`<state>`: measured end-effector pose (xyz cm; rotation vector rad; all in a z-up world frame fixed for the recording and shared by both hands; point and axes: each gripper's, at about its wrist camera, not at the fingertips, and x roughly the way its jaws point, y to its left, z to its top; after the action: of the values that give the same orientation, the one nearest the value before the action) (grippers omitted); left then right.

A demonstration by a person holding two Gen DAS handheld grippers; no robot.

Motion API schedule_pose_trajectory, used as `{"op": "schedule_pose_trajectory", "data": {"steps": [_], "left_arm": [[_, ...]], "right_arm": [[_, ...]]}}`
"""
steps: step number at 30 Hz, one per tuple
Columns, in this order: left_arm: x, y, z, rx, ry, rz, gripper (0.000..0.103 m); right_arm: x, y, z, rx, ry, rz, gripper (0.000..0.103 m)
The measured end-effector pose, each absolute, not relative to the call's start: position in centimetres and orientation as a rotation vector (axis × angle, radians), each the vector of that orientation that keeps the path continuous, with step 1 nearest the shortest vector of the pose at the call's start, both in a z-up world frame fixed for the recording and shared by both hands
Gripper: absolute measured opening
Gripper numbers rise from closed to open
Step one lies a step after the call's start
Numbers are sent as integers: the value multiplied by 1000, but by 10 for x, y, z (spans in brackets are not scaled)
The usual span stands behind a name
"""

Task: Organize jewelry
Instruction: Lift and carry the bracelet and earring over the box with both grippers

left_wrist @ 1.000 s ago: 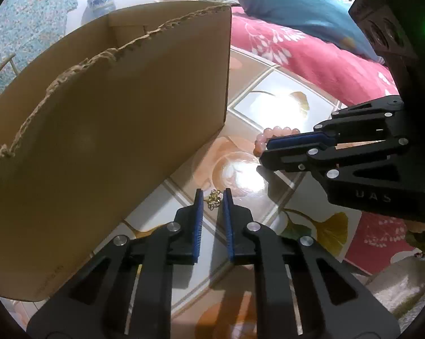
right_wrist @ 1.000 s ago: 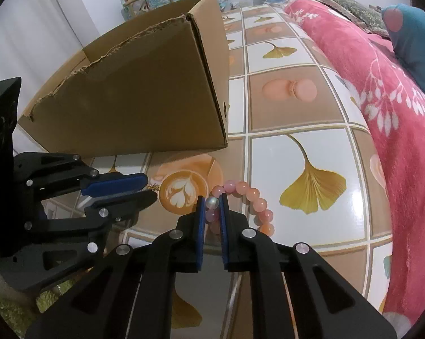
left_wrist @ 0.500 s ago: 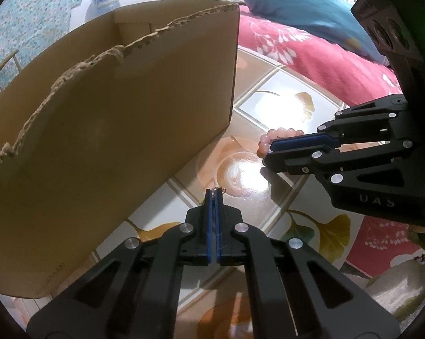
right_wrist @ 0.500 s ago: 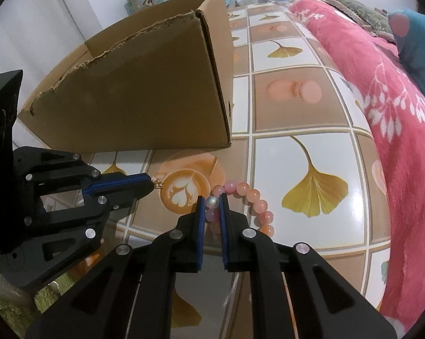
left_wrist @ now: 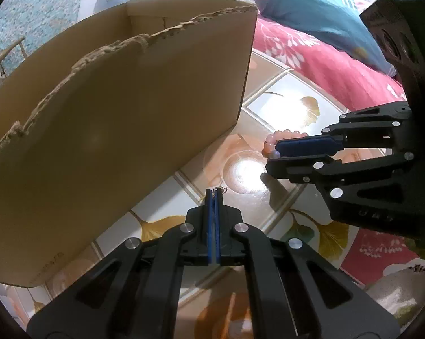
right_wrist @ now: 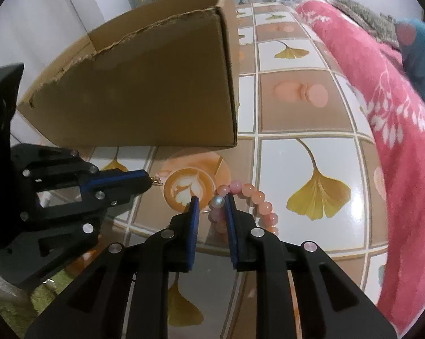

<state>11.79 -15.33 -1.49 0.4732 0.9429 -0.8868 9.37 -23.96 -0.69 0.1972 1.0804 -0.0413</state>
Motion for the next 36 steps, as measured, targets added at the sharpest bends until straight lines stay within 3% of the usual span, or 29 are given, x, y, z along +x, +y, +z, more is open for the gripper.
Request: {"op": "schedule_pose_trajectory", "data": {"steps": [20, 36], "left_arm": [[117, -133, -11, 366, 899, -913, 1], [95, -84, 63, 246, 712, -1014, 1]], "right_arm": [[84, -280, 11, 515, 987, -34, 10], [60, -300, 73, 572, 779, -22, 10]]}}
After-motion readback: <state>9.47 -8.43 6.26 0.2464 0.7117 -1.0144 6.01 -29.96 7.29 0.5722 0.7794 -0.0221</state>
